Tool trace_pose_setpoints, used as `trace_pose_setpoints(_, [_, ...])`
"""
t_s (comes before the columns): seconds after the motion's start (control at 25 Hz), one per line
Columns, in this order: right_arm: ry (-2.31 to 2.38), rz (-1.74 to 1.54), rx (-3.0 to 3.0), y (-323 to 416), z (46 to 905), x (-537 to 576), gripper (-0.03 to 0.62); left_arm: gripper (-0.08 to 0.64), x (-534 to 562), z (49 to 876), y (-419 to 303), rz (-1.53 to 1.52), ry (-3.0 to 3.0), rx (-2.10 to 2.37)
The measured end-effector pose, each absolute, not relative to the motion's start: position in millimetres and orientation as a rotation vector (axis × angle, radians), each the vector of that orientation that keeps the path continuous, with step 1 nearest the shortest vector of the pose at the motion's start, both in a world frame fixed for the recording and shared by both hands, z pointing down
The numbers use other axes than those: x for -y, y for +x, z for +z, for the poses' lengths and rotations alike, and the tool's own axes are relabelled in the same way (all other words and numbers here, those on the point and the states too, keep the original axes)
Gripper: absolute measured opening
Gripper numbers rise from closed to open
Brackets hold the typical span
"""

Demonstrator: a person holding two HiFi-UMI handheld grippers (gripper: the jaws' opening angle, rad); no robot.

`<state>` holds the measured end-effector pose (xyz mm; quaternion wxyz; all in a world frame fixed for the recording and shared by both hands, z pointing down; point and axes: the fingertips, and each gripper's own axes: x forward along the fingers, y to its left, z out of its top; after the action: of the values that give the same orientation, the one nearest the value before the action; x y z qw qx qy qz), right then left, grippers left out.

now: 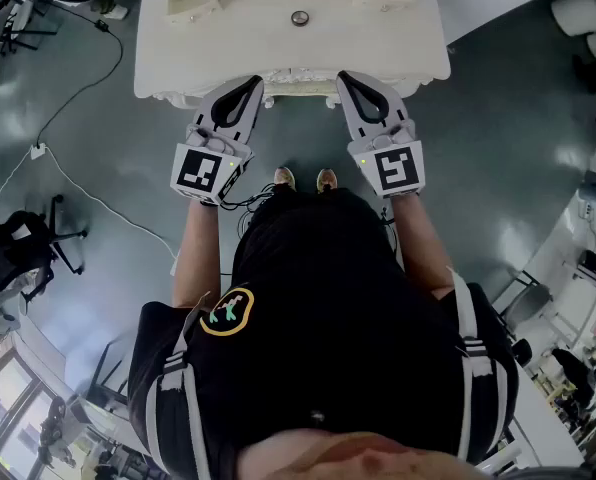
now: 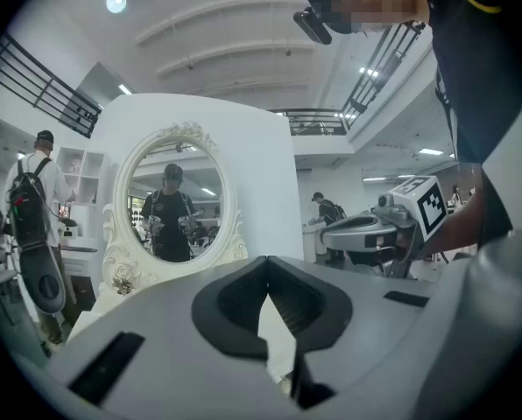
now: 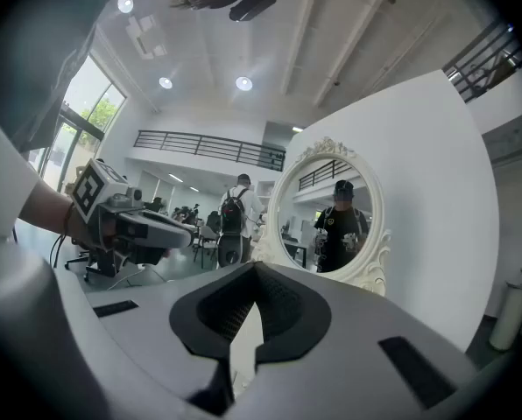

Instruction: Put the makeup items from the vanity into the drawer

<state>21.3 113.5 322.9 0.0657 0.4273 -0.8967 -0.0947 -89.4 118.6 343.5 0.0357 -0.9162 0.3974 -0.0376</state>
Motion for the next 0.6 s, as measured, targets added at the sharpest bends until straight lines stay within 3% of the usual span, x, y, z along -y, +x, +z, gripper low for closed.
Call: trace_pose_setpoints(0.6, [1.290,-0.265,2.707,21.6,326.3,-111.9,0.020,0.018,-118.7,343.3,-89.2,-0.108,-2.811,-1.220])
